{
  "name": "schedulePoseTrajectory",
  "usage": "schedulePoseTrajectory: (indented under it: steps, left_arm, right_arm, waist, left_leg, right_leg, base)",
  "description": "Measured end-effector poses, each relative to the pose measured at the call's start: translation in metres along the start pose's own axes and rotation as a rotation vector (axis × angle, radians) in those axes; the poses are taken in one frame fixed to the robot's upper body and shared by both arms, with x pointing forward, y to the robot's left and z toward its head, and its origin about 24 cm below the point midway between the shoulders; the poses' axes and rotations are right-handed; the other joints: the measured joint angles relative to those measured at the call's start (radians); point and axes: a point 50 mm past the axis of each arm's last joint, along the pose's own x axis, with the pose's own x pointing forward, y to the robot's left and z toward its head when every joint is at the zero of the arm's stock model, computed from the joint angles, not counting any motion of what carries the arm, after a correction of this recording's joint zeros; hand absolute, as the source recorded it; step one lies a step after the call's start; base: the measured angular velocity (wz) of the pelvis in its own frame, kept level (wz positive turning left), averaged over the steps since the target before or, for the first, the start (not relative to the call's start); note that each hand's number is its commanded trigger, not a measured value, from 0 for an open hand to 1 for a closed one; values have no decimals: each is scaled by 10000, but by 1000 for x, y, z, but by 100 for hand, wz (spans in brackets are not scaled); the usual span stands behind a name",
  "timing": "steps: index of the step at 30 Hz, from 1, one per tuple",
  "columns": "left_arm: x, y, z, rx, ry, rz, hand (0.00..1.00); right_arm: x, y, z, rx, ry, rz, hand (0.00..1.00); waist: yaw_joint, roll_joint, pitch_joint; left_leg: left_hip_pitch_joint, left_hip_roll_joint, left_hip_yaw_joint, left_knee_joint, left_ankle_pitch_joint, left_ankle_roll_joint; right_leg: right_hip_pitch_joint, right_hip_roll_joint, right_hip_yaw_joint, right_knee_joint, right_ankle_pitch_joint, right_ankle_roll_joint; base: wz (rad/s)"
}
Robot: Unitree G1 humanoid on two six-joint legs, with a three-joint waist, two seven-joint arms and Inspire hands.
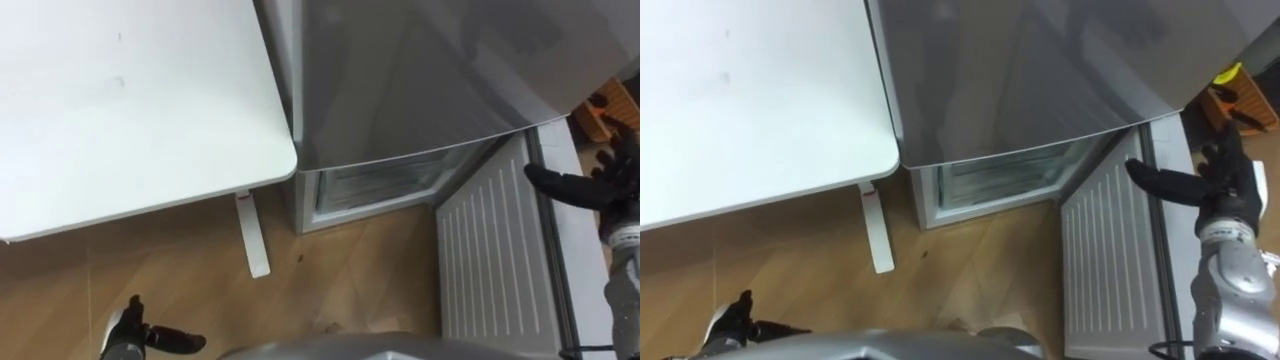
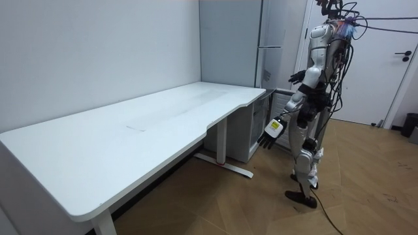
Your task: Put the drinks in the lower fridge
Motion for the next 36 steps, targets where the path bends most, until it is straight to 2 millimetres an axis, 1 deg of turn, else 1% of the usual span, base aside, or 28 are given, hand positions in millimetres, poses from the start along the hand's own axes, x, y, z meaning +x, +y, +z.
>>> schedulePoseTrajectory:
  steps: [1, 3, 5, 7, 9, 10, 12, 14, 16, 19, 25, 26, 29, 31, 32, 34, 36]
  left_arm:
    - [0, 0, -2, 8, 60, -3, 0]
    - [-1, 0, -3, -2, 169, -17, 0]
    - [-1, 1, -7, -21, 347, -21, 0]
    - [-2, 2, -10, -100, 507, 23, 0]
    - [-2, 5, -15, -263, 713, 133, 0]
    - [-3, 5, -15, -279, 748, 151, 0]
    - [-3, 6, -16, -277, 829, 160, 0]
    - [-3, 7, -17, -260, 870, 160, 0]
    - [-3, 7, -19, -249, 976, 151, 0]
    - [-3, 7, -19, -245, 1012, 128, 0]
    - [-4, 10, -20, -385, 1107, 192, 0]
    - [-4, 11, -20, -443, 1137, 233, 0]
    - [-3, 12, -19, -529, 1121, 296, 0]
    - [-3, 12, -18, -542, 1082, 293, 0]
    - [-2, 13, -16, -537, 1042, 301, 0]
    - [-2, 13, -15, -510, 1021, 297, 0]
    - [-2, 12, -14, -474, 1012, 231, 0]
  right_arm:
    - [0, -2, -5, 4, 231, -97, 0]
    - [-4, -15, -21, 269, 1013, -607, 0]
    - [-6, -24, -25, 691, 1215, -1011, 0]
    - [-5, -31, -23, 816, 1197, -1234, 0]
    - [-6, -42, -22, 1076, 1198, -1647, 0]
    - [-7, -46, -22, 1116, 1205, -1772, 0]
    - [-8, -61, -19, 1250, 1189, -2385, 0]
    - [-9, -66, -18, 1430, 1111, -2756, 0]
    - [-9, -69, -19, 1535, 1157, -2947, 0]
    - [-11, -70, -24, 1548, 1430, -3127, 0]
    - [-14, -73, -39, 1789, 2136, -3429, 0]
    - [-15, -74, -43, 2090, 2300, -3557, 0]
    - [-19, -78, -54, 2921, 2671, -3872, 0]
    - [-21, -78, -57, 3407, 2756, -3930, 0]
    - [-22, -79, -61, 3624, 2861, -3955, 0]
    - [-27, -80, -71, 3997, 3240, -4023, 0]
    - [-31, -80, -79, 4385, 3647, -4062, 0]
  waist:
    - [-14, -1, -1]
    - [-59, -1, 4]
    - [-105, -18, 16]
    - [-219, 2, 3]
    - [-292, -75, -18]
    - [-300, -81, -24]
    - [-306, -129, -9]
    - [-310, -184, 3]
    - [-310, -204, -4]
    - [-301, -226, 9]
    - [-293, -178, 15]
    - [-297, -198, 28]
    - [-272, -167, 46]
    - [-274, -127, 50]
    - [-287, -61, 69]
    - [-258, -85, 64]
    - [-240, -55, 55]
  left_leg:
    - [0, 5, 0, 0, 0, 0]
    - [-25, 5, 2, 1, 0, 0]
    - [-43, -1, 0, 0, 0, 0]
    - [-78, -1, -6, 0, 0, 0]
    - [-68, 0, -4, 0, 0, 0]
    - [-53, -5, -2, 1, 0, 0]
    - [-7, -14, -4, 1, 0, 0]
    - [-6, -8, -4, 4, 0, 0]
    - [-3, 0, 0, 7, 0, 0]
    - [-4, 5, 0, 7, 0, 0]
    - [10, 3, 0, 6, 0, 0]
    - [24, 5, 6, 7, 0, 0]
    - [44, 7, 27, 8, 0, 0]
    - [43, 6, 27, 8, 0, 0]
    - [46, 7, 19, 7, 0, 0]
    - [50, 9, 5, 7, 0, 0]
    - [52, 8, 6, 7, 0, 0]
  right_leg:
    - [-6, 2, 1, 4, 2, -4]
    - [-55, 1, 4, -17, 3, -4]
    - [-103, -4, 33, -22, -8, 3]
    - [-148, -4, 44, 6, -6, 9]
    - [-124, -2, 41, 11, 12, 21]
    - [-109, -2, 40, 12, 14, 23]
    - [-62, -2, 48, 1, 17, 30]
    - [-62, 4, 49, 2, 18, 29]
    - [-60, 12, 51, 2, 25, 21]
    - [-61, 18, 51, 2, 29, 17]
    - [-56, 19, 71, 2, 30, 19]
    - [-42, 22, 72, 1, 30, 19]
    - [-37, 24, 83, 2, 32, 17]
    - [-34, 19, 83, -5, 31, 17]
    - [-30, 21, 92, -9, 32, 17]
    - [-19, 21, 70, -2, 33, 17]
    - [-23, 21, 74, 4, 33, 17]
  base:
    - [0]
    - [0]
    - [-5]
    - [0]
    - [0]
    - [0]
    - [0]
    - [0]
    - [0]
    - [0]
    - [0]
    - [0]
    - [-1]
    - [0]
    - [0]
    - [0]
    - [0]
